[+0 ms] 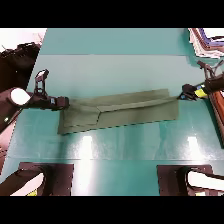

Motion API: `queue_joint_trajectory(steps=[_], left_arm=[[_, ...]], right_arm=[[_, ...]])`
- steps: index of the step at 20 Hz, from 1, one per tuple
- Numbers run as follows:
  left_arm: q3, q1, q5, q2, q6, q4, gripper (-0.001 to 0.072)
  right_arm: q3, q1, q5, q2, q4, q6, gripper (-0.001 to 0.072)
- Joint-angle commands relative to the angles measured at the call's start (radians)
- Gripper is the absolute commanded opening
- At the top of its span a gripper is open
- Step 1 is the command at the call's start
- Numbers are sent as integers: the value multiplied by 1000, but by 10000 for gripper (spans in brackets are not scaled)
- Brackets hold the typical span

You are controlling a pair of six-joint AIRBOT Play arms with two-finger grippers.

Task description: Fold the shirts.

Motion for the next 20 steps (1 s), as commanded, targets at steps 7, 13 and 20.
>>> queue_joint_trajectory(steps=[7, 13, 20], left_arm=[[108, 0, -37, -87, 12, -67, 410], [89, -64, 26, -89, 12, -182, 32], [91, -343, 281, -143, -72, -194, 31]], right_arm=[[144, -115, 101, -206, 161, -183, 491], [-56, -200, 80, -244, 188, -315, 491], [-9, -115, 94, -351, 334, -338, 283]])
